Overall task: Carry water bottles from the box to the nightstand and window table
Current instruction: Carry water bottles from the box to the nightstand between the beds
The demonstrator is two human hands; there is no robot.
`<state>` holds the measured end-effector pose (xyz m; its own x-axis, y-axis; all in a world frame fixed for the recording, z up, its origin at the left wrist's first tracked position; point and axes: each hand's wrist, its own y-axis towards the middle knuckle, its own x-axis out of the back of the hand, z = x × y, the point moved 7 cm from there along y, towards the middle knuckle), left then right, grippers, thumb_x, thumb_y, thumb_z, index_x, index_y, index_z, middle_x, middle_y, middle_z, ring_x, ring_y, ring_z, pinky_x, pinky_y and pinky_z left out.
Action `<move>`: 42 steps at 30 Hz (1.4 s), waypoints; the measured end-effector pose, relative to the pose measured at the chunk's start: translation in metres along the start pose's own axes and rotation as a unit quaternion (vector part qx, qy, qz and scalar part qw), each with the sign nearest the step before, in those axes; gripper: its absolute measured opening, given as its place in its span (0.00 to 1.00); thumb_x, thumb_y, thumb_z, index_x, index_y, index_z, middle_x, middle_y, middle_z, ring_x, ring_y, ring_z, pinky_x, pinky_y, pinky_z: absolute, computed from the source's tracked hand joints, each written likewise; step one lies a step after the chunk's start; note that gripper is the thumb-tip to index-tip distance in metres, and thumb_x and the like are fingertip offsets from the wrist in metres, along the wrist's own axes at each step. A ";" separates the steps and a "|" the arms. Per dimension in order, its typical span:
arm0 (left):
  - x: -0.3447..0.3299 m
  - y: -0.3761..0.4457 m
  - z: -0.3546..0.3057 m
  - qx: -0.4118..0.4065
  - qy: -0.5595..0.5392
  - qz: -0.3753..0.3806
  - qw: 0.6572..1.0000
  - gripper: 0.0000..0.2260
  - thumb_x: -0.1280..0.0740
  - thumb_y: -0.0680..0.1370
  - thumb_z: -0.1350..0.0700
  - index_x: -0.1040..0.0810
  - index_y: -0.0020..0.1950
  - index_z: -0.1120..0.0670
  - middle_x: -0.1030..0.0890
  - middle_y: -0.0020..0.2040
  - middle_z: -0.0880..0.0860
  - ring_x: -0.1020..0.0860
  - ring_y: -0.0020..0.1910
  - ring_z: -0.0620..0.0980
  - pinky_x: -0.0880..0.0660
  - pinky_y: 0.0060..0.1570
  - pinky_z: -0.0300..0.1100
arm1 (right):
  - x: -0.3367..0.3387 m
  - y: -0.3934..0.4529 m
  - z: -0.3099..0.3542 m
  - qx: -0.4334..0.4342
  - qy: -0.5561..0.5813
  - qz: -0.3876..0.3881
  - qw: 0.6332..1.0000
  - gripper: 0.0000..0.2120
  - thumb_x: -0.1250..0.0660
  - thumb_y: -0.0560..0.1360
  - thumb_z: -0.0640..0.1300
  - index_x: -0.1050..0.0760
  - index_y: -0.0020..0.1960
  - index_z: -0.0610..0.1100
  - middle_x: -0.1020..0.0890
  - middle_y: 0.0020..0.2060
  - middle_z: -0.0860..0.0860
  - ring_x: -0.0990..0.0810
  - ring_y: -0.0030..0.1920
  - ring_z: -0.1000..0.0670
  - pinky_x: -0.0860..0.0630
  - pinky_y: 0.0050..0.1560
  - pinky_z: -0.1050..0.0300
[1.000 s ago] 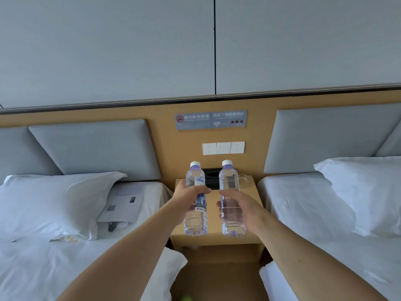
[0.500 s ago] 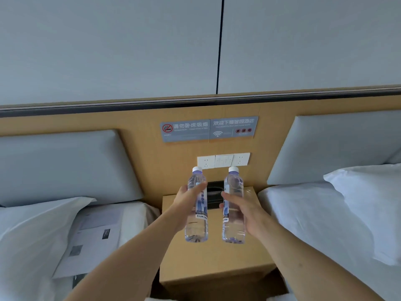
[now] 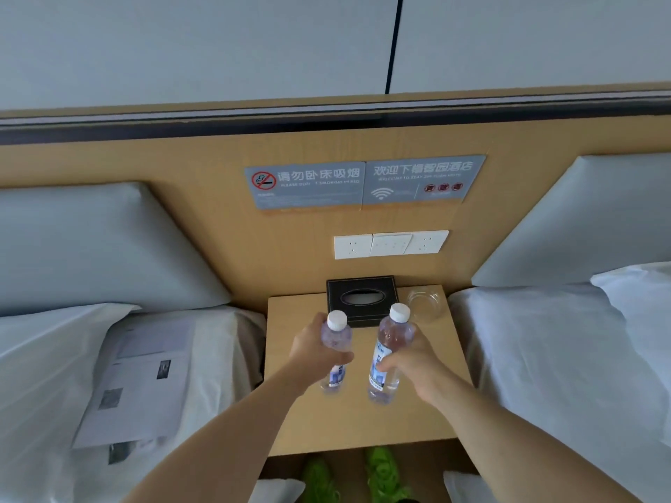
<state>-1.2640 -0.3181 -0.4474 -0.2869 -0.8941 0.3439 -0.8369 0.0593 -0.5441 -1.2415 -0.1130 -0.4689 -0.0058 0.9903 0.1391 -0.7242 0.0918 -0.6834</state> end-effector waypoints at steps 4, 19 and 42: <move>-0.013 0.034 0.014 -0.018 0.098 -0.032 0.995 0.29 0.20 0.68 0.62 0.25 0.65 0.49 0.26 0.58 0.51 0.25 0.55 0.53 0.29 0.50 0.39 | 0.003 0.045 -0.012 0.014 -0.061 -0.001 0.998 0.29 0.24 0.65 0.27 0.26 0.59 0.49 0.18 0.55 0.48 0.19 0.56 0.45 0.19 0.48 0.51; -0.058 0.124 0.062 -0.048 0.126 -0.099 0.986 0.31 0.20 0.64 0.66 0.20 0.65 0.50 0.24 0.52 0.45 0.27 0.48 0.49 0.36 0.41 0.18 | -0.006 0.155 -0.025 0.190 -0.224 -0.030 0.955 0.30 0.18 0.62 0.33 0.21 0.62 0.42 0.19 0.56 0.45 0.25 0.56 0.47 0.32 0.49 0.69; -0.048 0.142 0.077 -0.059 0.090 -0.093 0.990 0.43 0.18 0.63 0.69 0.28 0.75 0.52 0.23 0.65 0.51 0.23 0.60 0.53 0.21 0.60 0.53 | -0.020 0.172 -0.043 0.176 -0.272 -0.069 0.944 0.36 0.22 0.66 0.32 0.28 0.72 0.43 0.20 0.62 0.46 0.23 0.62 0.45 0.29 0.58 0.58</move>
<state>-1.3332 -0.3008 -0.5997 -0.1915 -0.8013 0.5668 -0.9289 -0.0385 -0.3682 -1.3365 -0.1127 -0.6206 -0.1781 0.7629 0.6215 -0.9273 0.0811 -0.3654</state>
